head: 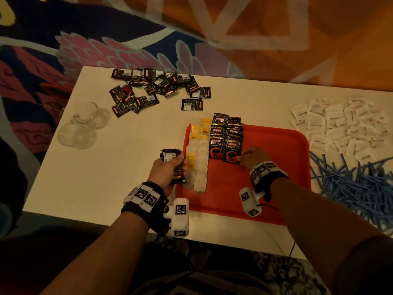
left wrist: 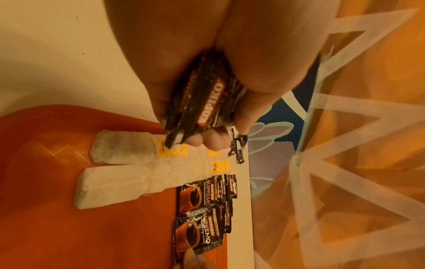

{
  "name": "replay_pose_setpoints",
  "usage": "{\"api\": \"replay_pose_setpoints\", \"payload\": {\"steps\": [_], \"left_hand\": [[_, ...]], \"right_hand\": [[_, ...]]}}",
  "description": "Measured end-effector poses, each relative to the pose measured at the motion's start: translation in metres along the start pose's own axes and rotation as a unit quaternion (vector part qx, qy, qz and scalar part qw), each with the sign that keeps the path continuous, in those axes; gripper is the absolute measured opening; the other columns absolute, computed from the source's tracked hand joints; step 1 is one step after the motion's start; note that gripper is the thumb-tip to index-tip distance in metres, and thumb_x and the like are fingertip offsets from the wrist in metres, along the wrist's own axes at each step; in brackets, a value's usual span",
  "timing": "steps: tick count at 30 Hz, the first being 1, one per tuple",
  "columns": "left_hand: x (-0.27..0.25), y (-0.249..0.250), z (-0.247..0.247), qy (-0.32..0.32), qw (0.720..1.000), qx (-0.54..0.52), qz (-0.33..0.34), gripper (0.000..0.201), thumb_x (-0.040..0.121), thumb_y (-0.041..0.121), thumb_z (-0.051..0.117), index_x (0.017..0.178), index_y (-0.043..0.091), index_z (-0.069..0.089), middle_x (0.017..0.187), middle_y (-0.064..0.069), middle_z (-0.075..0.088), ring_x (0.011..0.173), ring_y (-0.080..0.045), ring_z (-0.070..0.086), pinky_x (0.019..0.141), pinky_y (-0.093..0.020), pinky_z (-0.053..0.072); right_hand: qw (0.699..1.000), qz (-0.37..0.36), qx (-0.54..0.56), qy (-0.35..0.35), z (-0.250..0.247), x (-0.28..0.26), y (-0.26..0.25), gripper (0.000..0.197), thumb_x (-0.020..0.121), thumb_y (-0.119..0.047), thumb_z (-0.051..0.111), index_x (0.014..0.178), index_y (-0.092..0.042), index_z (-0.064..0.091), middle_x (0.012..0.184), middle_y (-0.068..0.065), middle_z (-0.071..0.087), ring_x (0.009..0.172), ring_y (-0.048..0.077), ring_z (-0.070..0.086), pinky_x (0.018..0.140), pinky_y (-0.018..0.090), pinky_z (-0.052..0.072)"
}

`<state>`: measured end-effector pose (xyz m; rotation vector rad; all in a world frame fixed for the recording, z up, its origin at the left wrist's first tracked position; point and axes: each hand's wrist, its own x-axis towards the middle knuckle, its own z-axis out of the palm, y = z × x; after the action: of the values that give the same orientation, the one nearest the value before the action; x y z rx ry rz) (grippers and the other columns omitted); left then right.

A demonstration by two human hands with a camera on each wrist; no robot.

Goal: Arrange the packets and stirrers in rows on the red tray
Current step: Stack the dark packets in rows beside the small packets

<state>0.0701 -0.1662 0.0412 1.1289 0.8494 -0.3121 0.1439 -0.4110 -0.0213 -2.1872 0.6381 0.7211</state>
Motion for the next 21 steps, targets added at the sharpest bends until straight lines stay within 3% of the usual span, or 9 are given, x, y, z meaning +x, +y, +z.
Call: {"api": "replay_pose_setpoints", "payload": {"steps": [7, 11, 14, 18, 21], "left_hand": [[0.001, 0.0, 0.005, -0.004, 1.0, -0.008, -0.006, 0.007, 0.096, 0.007, 0.061, 0.1, 0.001, 0.063, 0.077, -0.012, 0.064, 0.061, -0.018, 0.058, 0.05, -0.028, 0.054], [-0.003, 0.001, 0.01, -0.032, 0.999, -0.032, -0.018, 0.012, 0.098, 0.008, 0.057, 0.09, 0.002, 0.064, 0.071, -0.01, 0.063, 0.056, -0.017, 0.057, 0.048, -0.025, 0.05], [-0.004, 0.002, 0.014, -0.042, 0.997, -0.055, -0.045, 0.016, 0.1, 0.01, 0.047, 0.092, 0.003, 0.06, 0.069, -0.009, 0.063, 0.054, -0.017, 0.057, 0.047, -0.025, 0.048], [-0.007, 0.002, 0.023, -0.052, 0.998, -0.015, -0.039, 0.02, 0.1, 0.009, 0.044, 0.102, 0.001, 0.062, 0.081, -0.013, 0.071, 0.065, -0.022, 0.067, 0.058, -0.032, 0.056], [-0.014, 0.003, 0.035, -0.065, 0.997, 0.033, -0.008, 0.017, 0.1, 0.009, 0.053, 0.103, -0.001, 0.065, 0.092, -0.017, 0.073, 0.072, -0.025, 0.073, 0.056, -0.033, 0.059]], "right_hand": [[0.999, 0.011, 0.03, 0.006, 0.001, -0.001, 0.0, 0.016, 0.084, -0.021, 0.074, 0.086, -0.024, 0.059, 0.102, 0.002, 0.067, 0.093, 0.016, 0.063, 0.067, 0.024, 0.05], [0.998, 0.017, 0.053, 0.01, -0.002, -0.005, 0.001, 0.017, 0.083, -0.021, 0.075, 0.086, -0.023, 0.058, 0.1, 0.001, 0.067, 0.091, 0.015, 0.063, 0.058, 0.021, 0.044], [0.998, 0.012, 0.06, 0.018, -0.006, -0.01, 0.003, 0.018, 0.082, -0.023, 0.076, 0.089, -0.022, 0.06, 0.098, 0.0, 0.067, 0.088, 0.015, 0.063, 0.055, 0.021, 0.043], [0.999, -0.012, 0.046, 0.008, -0.015, -0.021, 0.004, 0.015, 0.083, -0.027, 0.073, 0.091, -0.023, 0.061, 0.096, -0.003, 0.065, 0.089, 0.014, 0.061, 0.06, 0.024, 0.044], [0.997, -0.069, 0.036, -0.002, -0.023, -0.038, -0.003, 0.01, 0.089, -0.031, 0.067, 0.09, -0.022, 0.063, 0.092, -0.004, 0.066, 0.084, 0.011, 0.06, 0.058, 0.023, 0.04]]}}
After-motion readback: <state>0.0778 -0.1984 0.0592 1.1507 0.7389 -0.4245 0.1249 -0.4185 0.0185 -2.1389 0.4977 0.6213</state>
